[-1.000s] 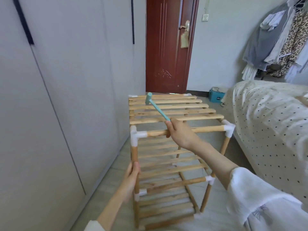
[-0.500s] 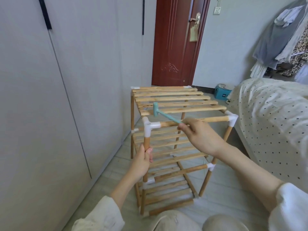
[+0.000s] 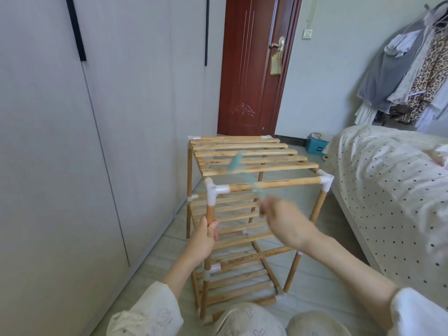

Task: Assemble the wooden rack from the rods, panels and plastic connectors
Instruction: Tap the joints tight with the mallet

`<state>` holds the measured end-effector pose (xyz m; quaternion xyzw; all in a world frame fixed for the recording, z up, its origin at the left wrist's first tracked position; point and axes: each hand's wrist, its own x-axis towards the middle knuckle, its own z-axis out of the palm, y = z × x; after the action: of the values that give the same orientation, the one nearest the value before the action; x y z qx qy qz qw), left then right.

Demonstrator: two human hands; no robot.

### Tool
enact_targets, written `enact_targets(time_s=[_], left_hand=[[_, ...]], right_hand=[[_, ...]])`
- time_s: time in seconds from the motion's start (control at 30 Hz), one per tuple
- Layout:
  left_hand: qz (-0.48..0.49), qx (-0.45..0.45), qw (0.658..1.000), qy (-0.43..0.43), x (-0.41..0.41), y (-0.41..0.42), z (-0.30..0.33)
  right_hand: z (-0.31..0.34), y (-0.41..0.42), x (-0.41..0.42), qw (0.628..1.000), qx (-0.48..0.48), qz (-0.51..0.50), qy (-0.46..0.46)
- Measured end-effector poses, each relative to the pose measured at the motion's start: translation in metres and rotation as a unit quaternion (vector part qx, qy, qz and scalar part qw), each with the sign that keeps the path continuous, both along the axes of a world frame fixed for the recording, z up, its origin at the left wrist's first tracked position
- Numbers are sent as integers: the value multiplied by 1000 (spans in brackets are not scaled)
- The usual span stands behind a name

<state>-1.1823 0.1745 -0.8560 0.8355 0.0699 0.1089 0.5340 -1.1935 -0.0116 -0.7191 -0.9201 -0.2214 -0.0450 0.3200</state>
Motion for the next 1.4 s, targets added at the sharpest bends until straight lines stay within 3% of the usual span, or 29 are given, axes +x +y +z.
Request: enact_targets(time_s=[0.07,0.13,0.2,0.23,0.27,0.33,0.37,0.4,0.47,0.53,0.6,0.73,0.83,0.9,0.97,1.03,1.1,1.13,1.23,1.33,1.4], left_hand=[[-2,0,1000,3,-1,0,-1],[-7,4,1000,0,0,1,-1],[-7,4,1000,0,-1,-1,2],[-6,5,1000,3,-2,-2,3],[-5,2,1000,3,-2,-2,2],[-5,-1,1000,4,-3,-2,-1],[-8,-1,1000,4,-3,-2,0],[-9,-5,1000,3,-3,-2,0],[-6,-10,1000,7,-2,-3,2],[-6,-13,1000,17,-3,-4,2],[-6,-8,1000,15,-3,-3,-2],[-6,-3,1000,16,-2,-4,1],[-5,-4,1000,21,-5,-4,2],[-9,0,1000,24,-5,-4,2],[-8,-10,1000,28,-6,-5,2],[-4,-7,999,32,-8,-5,4],[-1,1,1000,28,-9,-2,6],[1,4,1000,30,-8,2,6],[58,-13,997,42,-1,22,10],[164,71,980,81,-1,45,18],[234,133,961,65,-8,46,29]], right_hand=[[0,-4,2,999,-47,10,11],[17,-2,4,989,119,-7,-89],[18,5,3,972,182,-13,-151],[13,9,2,985,137,-13,-104],[3,10,0,999,24,-3,-40],[-2,7,2,999,-38,-4,7],[6,5,8,1000,9,-15,4],[17,8,7,993,101,-16,-58],[25,17,4,979,160,-14,-128],[12,28,-1,998,62,-5,-31],[5,29,3,999,-14,-31,3],[20,33,7,988,73,-38,-133],[5,32,0,999,-42,-21,11],[13,25,7,1000,11,-25,-13],[21,22,9,986,110,-47,-113],[15,24,4,996,65,-15,-67],[-7,19,3,999,-50,1,7],[-11,12,7,999,-43,4,24],[4,-10,16,998,44,-42,3],[12,-35,20,996,48,-71,-23],[12,-52,24,995,26,-95,-36]])
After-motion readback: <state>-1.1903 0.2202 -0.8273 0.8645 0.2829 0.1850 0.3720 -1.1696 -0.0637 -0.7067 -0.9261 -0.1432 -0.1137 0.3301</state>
